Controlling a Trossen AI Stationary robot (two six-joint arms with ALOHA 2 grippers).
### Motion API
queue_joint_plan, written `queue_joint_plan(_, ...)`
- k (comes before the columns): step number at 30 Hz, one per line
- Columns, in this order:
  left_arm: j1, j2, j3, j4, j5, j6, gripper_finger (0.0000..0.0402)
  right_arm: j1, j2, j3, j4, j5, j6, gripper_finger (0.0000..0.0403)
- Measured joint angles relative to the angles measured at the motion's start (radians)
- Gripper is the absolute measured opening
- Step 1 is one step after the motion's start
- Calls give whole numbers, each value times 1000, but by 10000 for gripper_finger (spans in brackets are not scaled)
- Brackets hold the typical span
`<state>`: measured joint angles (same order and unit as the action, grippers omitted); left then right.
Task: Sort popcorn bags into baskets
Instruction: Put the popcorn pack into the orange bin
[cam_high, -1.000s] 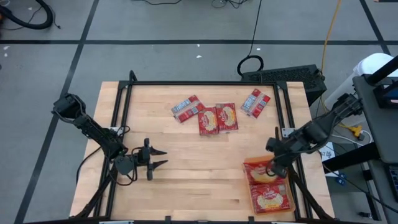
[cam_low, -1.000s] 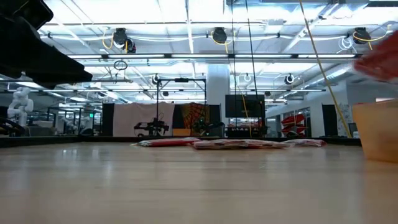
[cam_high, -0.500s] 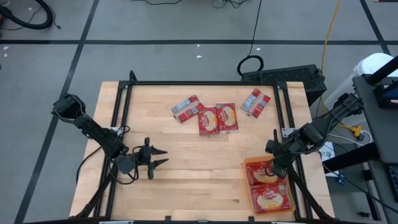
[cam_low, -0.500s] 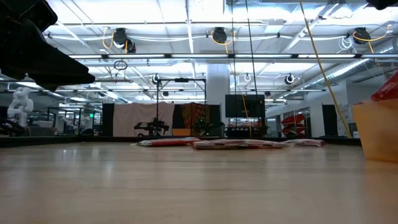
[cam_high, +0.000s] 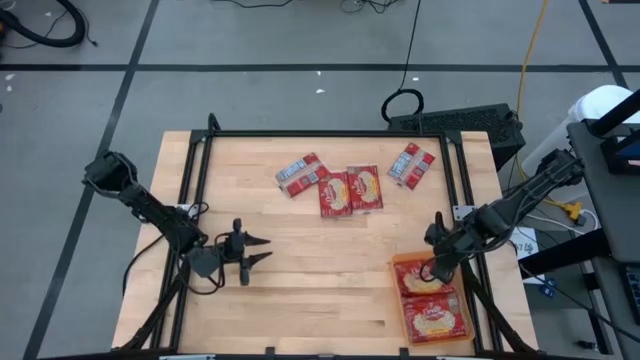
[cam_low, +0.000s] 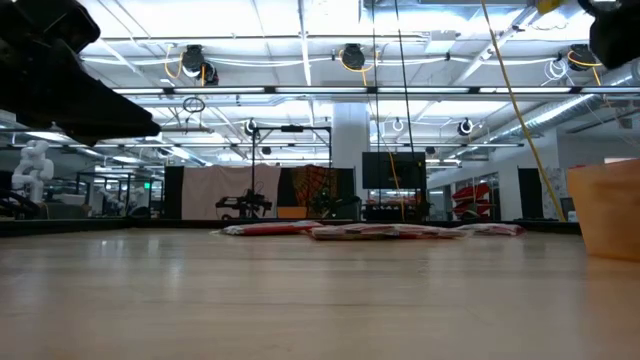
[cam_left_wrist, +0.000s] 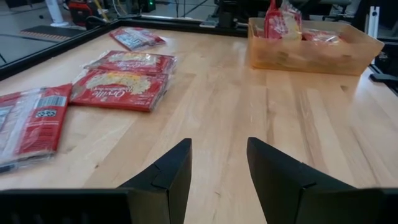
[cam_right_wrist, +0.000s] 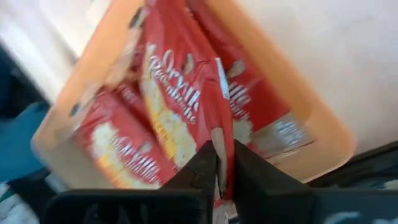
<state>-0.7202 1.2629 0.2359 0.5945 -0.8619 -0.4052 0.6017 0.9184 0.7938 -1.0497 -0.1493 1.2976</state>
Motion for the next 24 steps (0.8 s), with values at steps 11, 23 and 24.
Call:
queue_joint_plan(11, 5, 0, 0, 0, 0, -15, 157, -1, 2, -35, -11, 56, 25, 153)
queue_joint_plan(23, 58, 0, 0, 1, 1, -14, 157, -27, 2, 80, 22, 273, -48, 175)
queue_joint_plan(24, 65, 0, 0, 1, 1, -15, 157, -27, 1, 83, 71, 330, -78, 175)
